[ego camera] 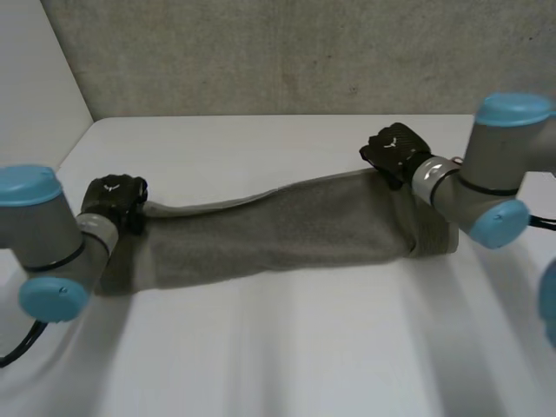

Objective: Fold the towel.

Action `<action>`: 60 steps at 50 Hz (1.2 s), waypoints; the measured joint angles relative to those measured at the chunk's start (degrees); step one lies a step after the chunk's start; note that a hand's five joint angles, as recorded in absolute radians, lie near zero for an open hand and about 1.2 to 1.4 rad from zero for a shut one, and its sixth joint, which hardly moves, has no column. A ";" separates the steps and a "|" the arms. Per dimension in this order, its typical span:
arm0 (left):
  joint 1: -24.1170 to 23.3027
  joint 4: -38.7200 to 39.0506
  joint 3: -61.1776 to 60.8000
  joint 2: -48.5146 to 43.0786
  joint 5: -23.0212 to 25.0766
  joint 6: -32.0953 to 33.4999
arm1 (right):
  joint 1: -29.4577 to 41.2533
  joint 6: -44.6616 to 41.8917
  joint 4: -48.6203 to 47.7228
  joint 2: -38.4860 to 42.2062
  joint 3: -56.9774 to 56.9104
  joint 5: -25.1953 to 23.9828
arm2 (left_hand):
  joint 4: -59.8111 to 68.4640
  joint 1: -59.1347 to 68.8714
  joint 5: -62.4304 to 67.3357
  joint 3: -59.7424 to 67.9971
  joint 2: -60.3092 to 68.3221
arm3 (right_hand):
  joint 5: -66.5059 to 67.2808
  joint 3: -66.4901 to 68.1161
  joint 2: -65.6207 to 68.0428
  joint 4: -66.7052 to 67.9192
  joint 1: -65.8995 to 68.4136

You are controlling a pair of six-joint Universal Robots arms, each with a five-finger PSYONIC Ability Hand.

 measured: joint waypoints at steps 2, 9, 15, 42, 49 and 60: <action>-0.40 0.05 2.93 -2.34 -0.55 -0.02 | 0.40 0.02 -1.21 3.17 -3.69 0.24 | 0.00 0.00 0.00 0.00 0.00 | 0.00 0.00 0.00 0.00 0.00; -1.46 0.09 11.72 -8.88 -3.33 -0.15 | 1.35 0.06 -6.89 11.55 -13.58 2.80 | -44.83 -42.80 -42.88 -43.07 -42.41 | -45.07 -42.17 -43.55 -42.41 -42.63; -1.94 -0.04 13.36 -9.14 -4.48 -1.03 | 1.55 0.44 -11.93 12.50 -15.24 5.91 | -71.51 -66.02 -71.75 -73.92 -70.80 | -63.67 -62.11 -61.66 -62.26 -62.60; -0.28 3.09 -13.90 18.78 -3.92 -6.77 | -1.24 15.16 -9.83 -27.04 35.03 7.99 | -71.51 -66.29 -72.45 -74.58 -70.93 | -63.67 -62.12 -61.65 -62.26 -63.09; 0.32 5.59 -18.09 17.50 -3.75 -6.52 | -5.11 17.84 -10.32 -26.88 41.51 7.71 | -71.51 -66.30 -72.45 -74.58 -70.93 | -63.54 -62.07 -61.65 -62.25 -62.92; 0.42 6.61 -18.05 11.76 -3.69 -5.96 | -9.51 19.18 -12.77 -19.54 41.34 7.27 | -71.51 -66.30 -72.44 -74.58 -70.93 | -49.11 -48.90 -49.02 -49.51 -49.91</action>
